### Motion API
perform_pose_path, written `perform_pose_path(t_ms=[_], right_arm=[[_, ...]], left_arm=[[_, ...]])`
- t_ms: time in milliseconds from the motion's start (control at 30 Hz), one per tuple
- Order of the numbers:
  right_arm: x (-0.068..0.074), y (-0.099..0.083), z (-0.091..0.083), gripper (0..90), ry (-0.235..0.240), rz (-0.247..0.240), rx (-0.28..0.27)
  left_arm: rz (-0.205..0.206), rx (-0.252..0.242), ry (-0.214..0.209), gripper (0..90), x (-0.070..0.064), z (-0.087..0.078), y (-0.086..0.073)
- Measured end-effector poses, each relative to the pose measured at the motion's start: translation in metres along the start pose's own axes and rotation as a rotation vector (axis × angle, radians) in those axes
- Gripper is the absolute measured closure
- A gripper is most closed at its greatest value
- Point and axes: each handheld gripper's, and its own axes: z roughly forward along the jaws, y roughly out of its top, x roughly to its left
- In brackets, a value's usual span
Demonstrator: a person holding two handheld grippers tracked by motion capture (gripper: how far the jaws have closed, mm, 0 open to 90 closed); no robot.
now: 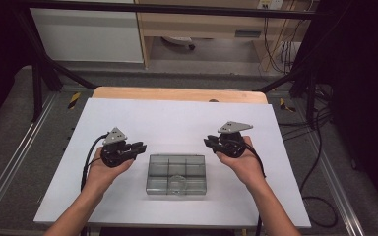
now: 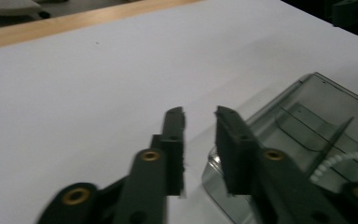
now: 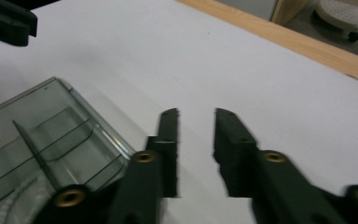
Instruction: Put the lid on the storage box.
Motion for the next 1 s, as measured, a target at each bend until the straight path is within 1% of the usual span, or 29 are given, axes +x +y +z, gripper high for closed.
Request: perform_pose_path(t_ms=[33, 67, 133, 200, 267, 333, 400, 433, 567, 700, 867, 1000], right_arm=[[-0.001, 0.002, 0.0, 52.4, -0.011, 0.004, 0.0], [-0.001, 0.004, -0.001, 47.5, -0.023, 0.003, 0.004], [-0.001, 0.007, -0.003, 35.5, -0.056, -0.002, -0.007], [-0.001, 0.01, -0.005, 27.2, -0.082, -0.001, -0.014], [-0.002, 0.012, -0.007, 18.9, -0.1, -0.005, -0.025], [-0.002, 0.013, -0.01, 13.2, -0.121, 0.0, -0.028], [-0.003, 0.014, -0.013, 9.9, -0.129, 0.006, -0.041], [-0.004, 0.014, -0.014, 8.5, -0.133, 0.012, -0.045], [-0.007, 0.016, -0.02, 4.7, -0.147, 0.026, -0.063], [-0.012, 0.015, -0.026, 3.3, -0.147, 0.035, -0.085], [-0.017, 0.015, -0.036, 4.0, -0.152, 0.048, -0.118], [-0.019, 0.011, -0.042, 3.8, -0.158, 0.051, -0.131]], left_arm=[[-0.004, -0.006, 0.015, 58.0, 0.0, -0.001, 0.0], [-0.008, -0.012, 0.032, 52.0, 0.001, -0.002, 0.001], [-0.028, -0.019, 0.041, 42.3, 0.002, -0.003, 0.002], [-0.033, -0.017, 0.053, 35.9, 0.003, -0.004, 0.003], [-0.049, -0.011, 0.068, 28.1, 0.004, -0.006, 0.003], [-0.067, -0.009, 0.069, 21.5, 0.005, -0.008, 0.004], [-0.078, -0.011, 0.068, 17.4, 0.005, -0.011, 0.004], [-0.078, -0.011, 0.068, 16.1, 0.005, -0.012, 0.005], [-0.081, -0.009, 0.069, 13.2, 0.005, -0.017, 0.005], [-0.082, -0.009, 0.071, 11.7, 0.006, -0.022, 0.004], [-0.075, -0.014, 0.072, 9.2, 0.009, -0.029, 0.004], [-0.086, -0.023, 0.072, 8.7, 0.011, -0.033, 0.0]])
